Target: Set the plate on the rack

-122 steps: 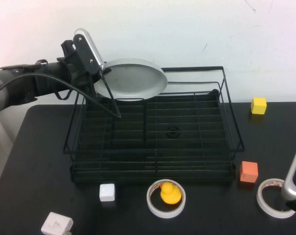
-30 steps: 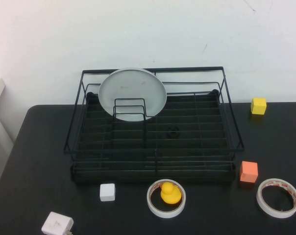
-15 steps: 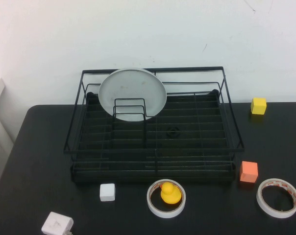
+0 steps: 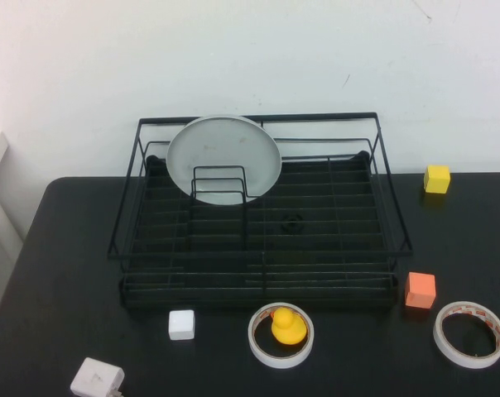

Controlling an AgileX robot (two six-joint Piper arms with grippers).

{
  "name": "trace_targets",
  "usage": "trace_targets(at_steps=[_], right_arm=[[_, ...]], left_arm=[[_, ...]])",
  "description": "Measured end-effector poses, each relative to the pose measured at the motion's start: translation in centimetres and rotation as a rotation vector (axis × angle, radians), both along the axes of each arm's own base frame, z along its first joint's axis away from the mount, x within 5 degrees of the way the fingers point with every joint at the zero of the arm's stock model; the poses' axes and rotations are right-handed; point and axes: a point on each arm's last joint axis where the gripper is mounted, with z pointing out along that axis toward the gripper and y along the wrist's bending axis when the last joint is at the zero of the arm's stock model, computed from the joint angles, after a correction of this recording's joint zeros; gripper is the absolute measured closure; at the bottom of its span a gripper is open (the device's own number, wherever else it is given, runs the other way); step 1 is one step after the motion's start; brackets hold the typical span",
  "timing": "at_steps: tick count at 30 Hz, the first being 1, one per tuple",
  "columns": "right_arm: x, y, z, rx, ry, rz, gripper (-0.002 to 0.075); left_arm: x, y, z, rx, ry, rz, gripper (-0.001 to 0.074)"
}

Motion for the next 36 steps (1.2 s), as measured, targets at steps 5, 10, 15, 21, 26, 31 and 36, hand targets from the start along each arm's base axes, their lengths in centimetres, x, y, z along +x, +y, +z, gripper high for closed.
trace_targets(at_steps=[5,10,15,21,26,31,36], right_arm=[[0.00,0.00,0.00,0.000,0.000,0.000,0.0728],[0.00,0.00,0.00,0.000,0.000,0.000,0.0728],[0.00,0.00,0.00,0.000,0.000,0.000,0.0728],[0.00,0.00,0.00,0.000,0.000,0.000,0.0728],[0.00,0.00,0.00,0.000,0.000,0.000,0.0728],[0.00,0.00,0.00,0.000,0.000,0.000,0.0728],[0.00,0.00,0.00,0.000,0.000,0.000,0.0728]], left_arm=[[-0.05,-0.10,-0.16,0.056,0.011,-0.024,0.0735],[-0.11,-0.20,-0.26,0.123,0.019,-0.054,0.0735],[-0.11,-0.22,-0.26,0.127,0.018,-0.057,0.0735],[-0.12,-0.22,-0.27,0.144,0.018,-0.061,0.0735],[-0.12,-0.22,-0.27,0.144,0.018,-0.061,0.0736],[-0.12,-0.22,-0.27,0.144,0.018,-0.061,0.0736],[-0.12,-0.22,-0.27,0.144,0.018,-0.061,0.0736]])
